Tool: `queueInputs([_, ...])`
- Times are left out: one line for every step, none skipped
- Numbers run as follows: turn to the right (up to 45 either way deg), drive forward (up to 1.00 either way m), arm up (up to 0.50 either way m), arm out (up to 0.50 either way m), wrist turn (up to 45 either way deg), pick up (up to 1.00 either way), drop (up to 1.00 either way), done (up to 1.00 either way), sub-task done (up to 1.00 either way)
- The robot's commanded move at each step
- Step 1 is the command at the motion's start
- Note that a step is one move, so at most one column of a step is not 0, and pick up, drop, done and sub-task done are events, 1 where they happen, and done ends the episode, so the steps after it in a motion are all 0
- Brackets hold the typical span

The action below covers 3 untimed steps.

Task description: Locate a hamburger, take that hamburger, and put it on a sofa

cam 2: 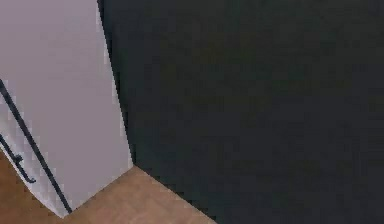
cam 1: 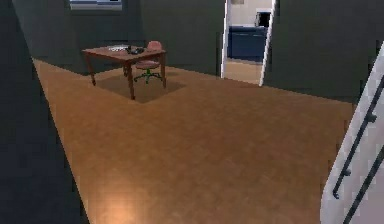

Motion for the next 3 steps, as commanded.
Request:
queueInputs([0.0, 0.75, 0.0, 0.0, 0.0, 0.0, 0.0, 0.0, 0.0])
queueInputs([3.0, 0.0, 0.0, 0.0, 0.0, 0.0, 0.0, 0.0, 0.0])
queueInputs([0.0, 0.5, 0.0, 0.0, 0.0, 0.0, 0.0, 0.0, 0.0])
